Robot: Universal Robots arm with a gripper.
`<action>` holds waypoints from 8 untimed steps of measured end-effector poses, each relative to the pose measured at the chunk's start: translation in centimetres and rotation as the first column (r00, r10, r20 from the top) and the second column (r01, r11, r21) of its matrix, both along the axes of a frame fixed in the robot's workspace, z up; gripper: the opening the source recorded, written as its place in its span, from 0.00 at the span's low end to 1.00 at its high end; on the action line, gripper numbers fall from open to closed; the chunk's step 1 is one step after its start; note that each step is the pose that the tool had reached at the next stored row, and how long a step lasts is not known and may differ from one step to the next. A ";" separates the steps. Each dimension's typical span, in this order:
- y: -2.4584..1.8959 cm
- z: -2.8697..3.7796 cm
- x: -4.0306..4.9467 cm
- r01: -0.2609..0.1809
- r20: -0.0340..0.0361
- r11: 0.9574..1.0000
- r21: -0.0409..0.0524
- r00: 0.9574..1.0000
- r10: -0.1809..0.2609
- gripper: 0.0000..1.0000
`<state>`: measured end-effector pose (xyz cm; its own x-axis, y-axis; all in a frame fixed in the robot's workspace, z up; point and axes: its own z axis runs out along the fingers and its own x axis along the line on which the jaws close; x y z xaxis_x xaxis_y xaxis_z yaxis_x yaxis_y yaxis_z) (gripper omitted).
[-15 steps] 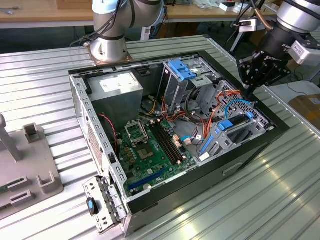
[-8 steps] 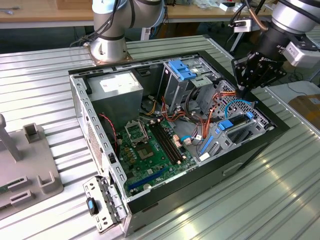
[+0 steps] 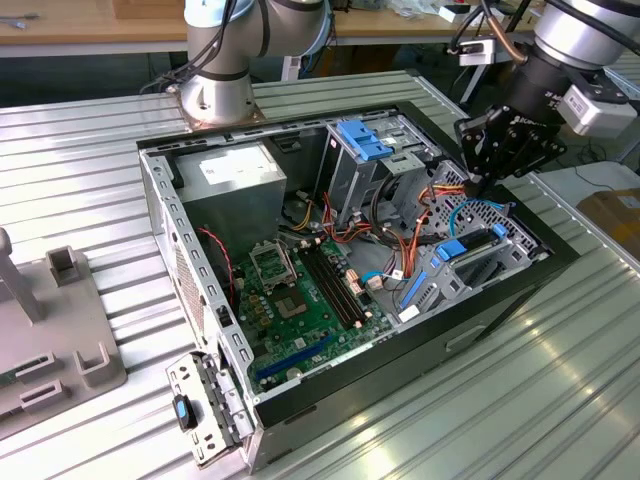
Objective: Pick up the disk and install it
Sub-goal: 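Insert the first disk wire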
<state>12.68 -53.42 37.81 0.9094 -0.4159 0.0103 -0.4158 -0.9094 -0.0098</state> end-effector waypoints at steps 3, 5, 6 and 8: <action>0.01 0.00 -0.02 0.001 0.000 1.000 0.000 1.000 -0.001 0.16; 0.01 -0.02 -0.02 0.039 0.000 0.999 0.000 0.999 -0.039 0.16; 0.01 -0.03 -0.02 0.054 0.000 0.999 0.000 0.999 -0.054 0.16; 0.01 -0.04 -0.03 0.089 0.000 0.996 0.000 0.996 -0.089 0.16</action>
<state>12.65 -53.41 37.77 0.8686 -0.4955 0.0103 -0.4954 -0.8686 -0.0099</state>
